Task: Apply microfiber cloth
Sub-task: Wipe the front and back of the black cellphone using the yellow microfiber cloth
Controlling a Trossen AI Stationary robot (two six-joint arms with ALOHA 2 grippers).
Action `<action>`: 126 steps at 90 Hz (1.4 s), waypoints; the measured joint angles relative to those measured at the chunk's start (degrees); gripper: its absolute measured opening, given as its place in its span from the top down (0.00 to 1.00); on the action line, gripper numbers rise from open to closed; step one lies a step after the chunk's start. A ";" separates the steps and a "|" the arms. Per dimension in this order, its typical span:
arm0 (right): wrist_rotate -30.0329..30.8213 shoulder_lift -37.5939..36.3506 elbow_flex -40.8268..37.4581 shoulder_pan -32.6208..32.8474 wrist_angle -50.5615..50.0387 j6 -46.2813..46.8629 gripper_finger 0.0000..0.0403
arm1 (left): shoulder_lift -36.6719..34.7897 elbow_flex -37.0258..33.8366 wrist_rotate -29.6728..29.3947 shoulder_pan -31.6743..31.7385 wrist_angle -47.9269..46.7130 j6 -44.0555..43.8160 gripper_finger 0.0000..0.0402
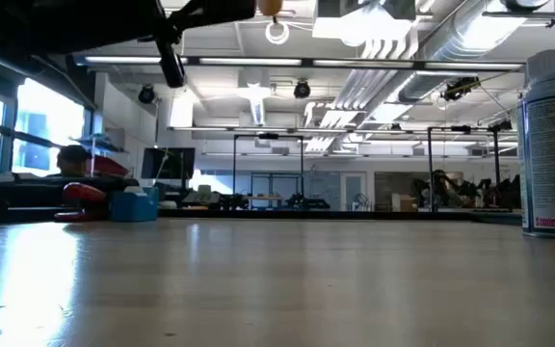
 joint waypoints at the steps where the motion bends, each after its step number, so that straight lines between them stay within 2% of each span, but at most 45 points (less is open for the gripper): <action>1: 0.01 0.26 0.00 0.08 -0.03 0.30 1.00 | 0.00 0.00 -0.03 0.11 -0.07 0.09 0.94; 21: -0.78 4.31 0.00 2.44 -0.78 6.79 1.00 | -0.02 0.02 -1.29 3.10 -0.48 -0.89 0.94; 39: -5.71 5.87 -0.06 5.87 -1.03 13.41 1.00 | -0.12 0.09 -1.27 6.05 -0.18 -1.21 0.94; 49: -3.84 5.87 -0.07 7.81 0.43 13.28 1.00 | -0.13 0.09 -1.23 6.71 -0.43 -1.24 0.94; 61: 4.55 5.87 -0.05 8.53 1.58 7.53 1.00 | -0.11 0.09 -1.27 6.37 -0.46 -1.33 0.94; 76: 15.82 5.87 -0.05 6.20 3.26 -1.99 1.00 | -0.11 0.09 -2.17 4.31 -0.50 -1.63 0.94; 98: 16.63 5.83 -0.04 0.38 4.88 -11.28 1.00 | -0.09 0.09 -7.23 1.09 -2.06 -1.08 0.94; 114: 17.35 5.81 -0.04 -1.42 13.66 -27.00 1.00 | -0.09 0.09 -7.37 0.74 -3.17 -3.53 0.94; 126: 20.71 5.85 -0.04 -1.29 17.33 -36.70 1.00 | -0.21 0.19 -6.77 0.74 -2.37 -4.57 0.94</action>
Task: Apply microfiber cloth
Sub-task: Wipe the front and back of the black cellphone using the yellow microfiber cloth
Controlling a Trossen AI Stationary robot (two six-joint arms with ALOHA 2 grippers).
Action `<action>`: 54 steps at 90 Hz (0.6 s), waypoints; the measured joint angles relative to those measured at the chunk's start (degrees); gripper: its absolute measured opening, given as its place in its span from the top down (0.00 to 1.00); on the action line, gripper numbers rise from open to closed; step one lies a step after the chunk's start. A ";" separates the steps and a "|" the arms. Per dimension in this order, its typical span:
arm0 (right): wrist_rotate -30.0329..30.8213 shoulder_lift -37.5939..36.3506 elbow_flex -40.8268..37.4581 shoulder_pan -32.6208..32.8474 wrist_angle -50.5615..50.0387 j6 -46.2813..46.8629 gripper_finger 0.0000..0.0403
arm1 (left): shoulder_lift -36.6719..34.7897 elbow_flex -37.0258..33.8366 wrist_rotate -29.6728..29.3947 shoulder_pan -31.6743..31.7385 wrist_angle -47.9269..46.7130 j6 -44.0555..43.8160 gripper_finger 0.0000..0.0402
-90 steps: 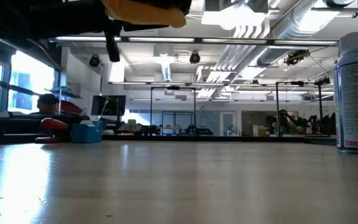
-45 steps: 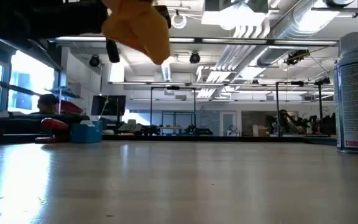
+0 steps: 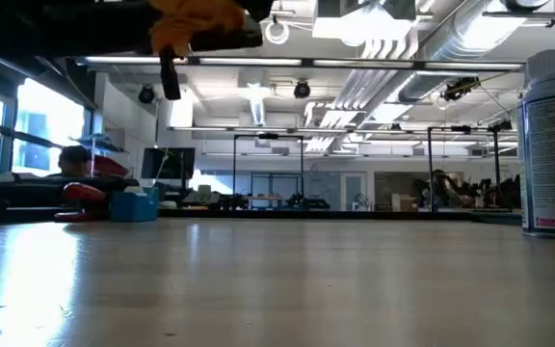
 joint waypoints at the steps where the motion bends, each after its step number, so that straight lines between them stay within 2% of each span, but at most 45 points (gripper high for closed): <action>1: 0.38 0.00 0.00 0.01 0.03 -0.48 1.00 | 0.00 0.01 0.00 0.00 -0.03 -0.02 0.94; 9: 1.65 0.02 0.00 0.17 -0.45 -1.81 1.00 | 0.01 0.02 0.02 0.00 -0.46 -0.09 0.94; 15: 0.08 0.02 0.00 0.37 -2.17 0.24 1.00 | 0.06 -0.02 0.71 0.00 -0.86 -0.15 0.94; 29: -5.86 -0.20 0.17 1.63 -8.88 10.83 1.00 | 0.27 -0.17 2.61 -0.22 -2.00 -0.06 0.94; 54: -11.72 -0.16 0.09 7.64 -17.78 29.62 1.00 | 0.21 -0.17 3.14 0.17 0.07 -1.16 0.94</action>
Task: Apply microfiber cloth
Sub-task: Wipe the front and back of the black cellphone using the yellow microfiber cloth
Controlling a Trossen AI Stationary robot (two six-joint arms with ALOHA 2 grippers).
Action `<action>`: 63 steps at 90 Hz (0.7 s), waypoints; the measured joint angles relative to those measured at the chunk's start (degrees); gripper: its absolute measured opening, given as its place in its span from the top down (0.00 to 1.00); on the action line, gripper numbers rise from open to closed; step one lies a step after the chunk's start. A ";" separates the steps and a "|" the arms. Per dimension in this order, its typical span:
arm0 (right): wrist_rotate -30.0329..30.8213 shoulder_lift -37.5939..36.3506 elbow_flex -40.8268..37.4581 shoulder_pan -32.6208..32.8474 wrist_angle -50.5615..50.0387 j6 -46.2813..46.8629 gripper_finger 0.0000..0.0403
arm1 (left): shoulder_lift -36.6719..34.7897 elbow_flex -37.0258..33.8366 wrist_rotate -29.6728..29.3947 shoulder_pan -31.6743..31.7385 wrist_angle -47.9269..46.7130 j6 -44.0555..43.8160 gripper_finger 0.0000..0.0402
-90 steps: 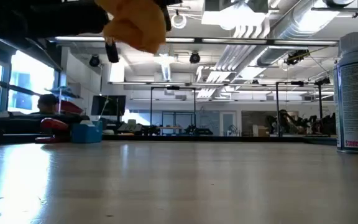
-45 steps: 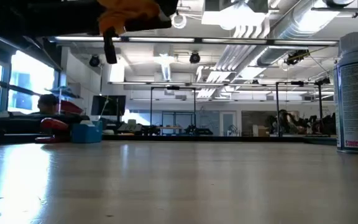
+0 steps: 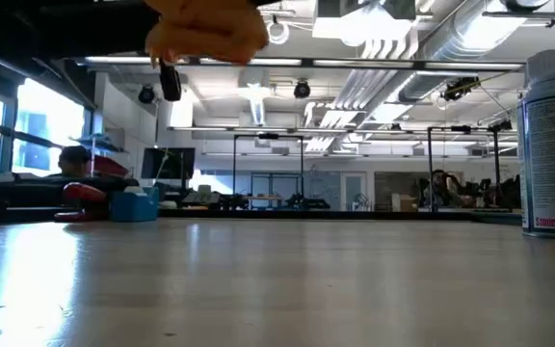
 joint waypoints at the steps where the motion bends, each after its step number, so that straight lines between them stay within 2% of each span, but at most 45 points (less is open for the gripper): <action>1: -0.35 0.01 0.00 0.28 -0.11 0.57 1.00 | 0.00 0.00 0.05 0.03 0.15 -0.08 0.94; 13: -4.81 0.14 0.04 3.32 -0.26 4.54 1.00 | -0.16 0.11 0.06 0.05 0.64 -0.38 0.94; 22: -3.46 0.18 2.51 5.04 -0.44 2.90 1.00 | -0.16 0.11 -0.10 0.05 0.25 -0.22 0.94; 30: 4.14 0.18 6.53 6.38 -2.75 -1.91 1.00 | -0.16 0.11 -0.35 0.07 0.28 -0.13 0.94; 51: 36.94 0.07 16.09 6.29 -13.38 -16.37 1.00 | -0.11 0.11 -0.44 0.12 0.10 0.03 0.94; 57: 38.91 0.07 16.54 4.88 -13.75 -19.93 1.00 | -0.11 0.11 -0.59 0.12 0.10 0.05 0.94; 63: 35.31 0.07 16.61 3.27 -14.94 -21.45 1.00 | -0.11 0.11 -0.60 0.12 0.10 0.05 0.94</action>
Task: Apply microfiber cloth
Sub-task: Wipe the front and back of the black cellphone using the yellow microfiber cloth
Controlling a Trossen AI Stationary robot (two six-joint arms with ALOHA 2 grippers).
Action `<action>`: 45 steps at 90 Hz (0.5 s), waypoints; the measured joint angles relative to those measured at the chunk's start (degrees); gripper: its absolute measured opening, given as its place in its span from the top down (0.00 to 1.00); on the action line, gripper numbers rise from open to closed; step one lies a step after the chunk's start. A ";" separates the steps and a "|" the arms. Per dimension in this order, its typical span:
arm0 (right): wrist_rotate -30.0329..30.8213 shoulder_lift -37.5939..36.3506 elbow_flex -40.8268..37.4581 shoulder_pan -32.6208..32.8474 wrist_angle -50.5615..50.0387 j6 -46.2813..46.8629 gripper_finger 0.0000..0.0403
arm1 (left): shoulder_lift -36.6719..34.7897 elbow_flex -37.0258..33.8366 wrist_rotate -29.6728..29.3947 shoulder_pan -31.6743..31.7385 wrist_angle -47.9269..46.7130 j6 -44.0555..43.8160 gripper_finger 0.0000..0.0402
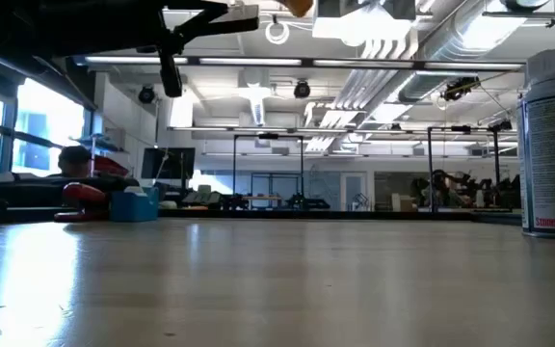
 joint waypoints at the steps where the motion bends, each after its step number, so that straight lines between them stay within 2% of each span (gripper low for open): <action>1: -1.09 0.00 -0.05 -0.34 -0.18 -0.04 1.00 | 0.00 0.00 0.00 0.00 0.00 0.00 0.94; 14: -17.62 0.06 -3.32 -4.39 -0.32 1.99 1.00 | 0.00 -0.02 -0.01 0.00 -0.09 0.03 0.94; 45: -38.39 -0.07 -9.78 -7.78 1.84 15.05 1.00 | 0.20 -0.15 -0.74 0.07 -1.00 0.98 0.94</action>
